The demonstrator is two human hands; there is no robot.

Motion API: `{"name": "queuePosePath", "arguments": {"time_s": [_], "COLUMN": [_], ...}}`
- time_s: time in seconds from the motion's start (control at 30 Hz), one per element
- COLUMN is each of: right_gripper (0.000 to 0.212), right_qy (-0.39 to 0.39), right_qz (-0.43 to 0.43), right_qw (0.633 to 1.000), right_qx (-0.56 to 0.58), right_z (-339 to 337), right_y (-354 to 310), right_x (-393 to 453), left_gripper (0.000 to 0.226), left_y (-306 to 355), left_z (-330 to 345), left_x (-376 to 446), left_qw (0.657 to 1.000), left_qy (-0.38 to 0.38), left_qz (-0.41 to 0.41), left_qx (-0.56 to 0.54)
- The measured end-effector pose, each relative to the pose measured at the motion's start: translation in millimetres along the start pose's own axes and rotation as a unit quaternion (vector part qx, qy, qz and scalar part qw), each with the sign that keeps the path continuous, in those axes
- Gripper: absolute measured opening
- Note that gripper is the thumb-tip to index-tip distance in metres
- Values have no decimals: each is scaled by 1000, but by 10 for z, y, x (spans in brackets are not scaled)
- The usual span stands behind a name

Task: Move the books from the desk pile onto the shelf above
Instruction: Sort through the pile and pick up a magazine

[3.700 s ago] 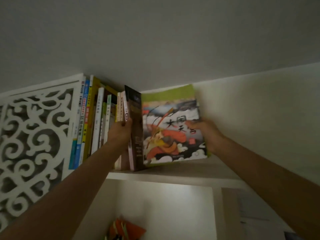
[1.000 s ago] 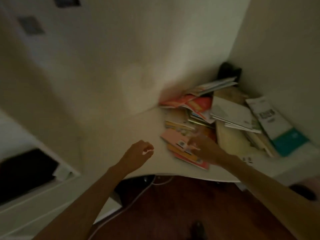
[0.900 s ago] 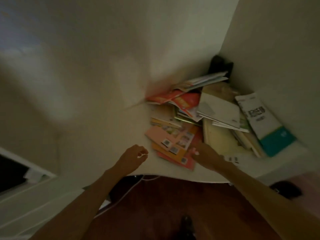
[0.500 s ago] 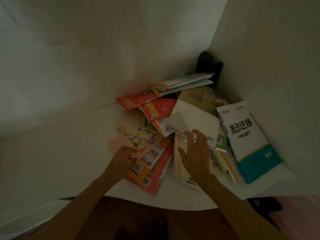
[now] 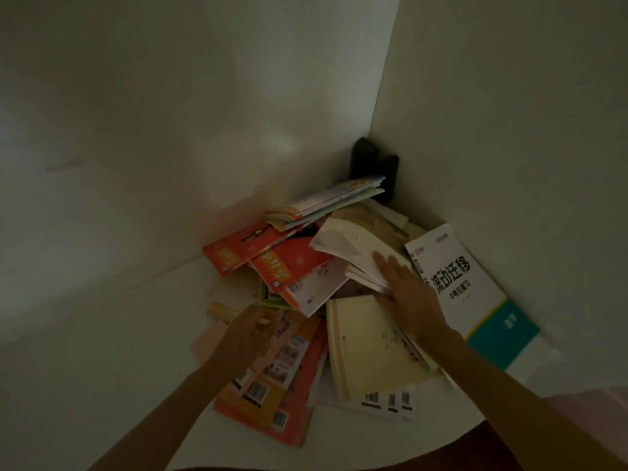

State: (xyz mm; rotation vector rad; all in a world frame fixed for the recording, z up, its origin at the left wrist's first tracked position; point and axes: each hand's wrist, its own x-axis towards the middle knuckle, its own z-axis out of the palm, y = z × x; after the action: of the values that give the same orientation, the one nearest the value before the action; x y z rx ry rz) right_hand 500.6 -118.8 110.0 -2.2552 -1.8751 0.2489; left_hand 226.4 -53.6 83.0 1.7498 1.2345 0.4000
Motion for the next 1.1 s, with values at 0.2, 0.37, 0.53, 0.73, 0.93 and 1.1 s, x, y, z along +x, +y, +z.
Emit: {"name": "queuePosePath", "arguments": {"time_s": [0.2,0.37,0.53,0.73,0.93,1.1], "right_gripper": [42,16,17,18,31,60], "right_qy": [126,282,370,320,46,-75], "right_qz": [73,99,124,174,209,156], "right_qw": [961,884,818,616,532,518], "right_qx": [236,359,421,698,819,838], "right_z": [-649,-1115,-1197,-945,-109,204], "right_y": [-315,-558,-802,-1214,-1472,-1289], "right_x": [-113,-278,-442,-605,-545,-439], "left_gripper": [19,18,60,49,42,19], "left_y": [423,797,981,1097,675,-26], "left_z": [-117,1,155,167,-232,-562], "left_x": [109,78,26,11,-107,-348], "left_qw": [986,944,912,817,725,761], "left_qy": [-28,-128,-180,-175,7,76], "left_qz": [-17,-86,-148,-86,-97,-159], "left_qx": [-165,-290,-338,-542,-682,-624]}}
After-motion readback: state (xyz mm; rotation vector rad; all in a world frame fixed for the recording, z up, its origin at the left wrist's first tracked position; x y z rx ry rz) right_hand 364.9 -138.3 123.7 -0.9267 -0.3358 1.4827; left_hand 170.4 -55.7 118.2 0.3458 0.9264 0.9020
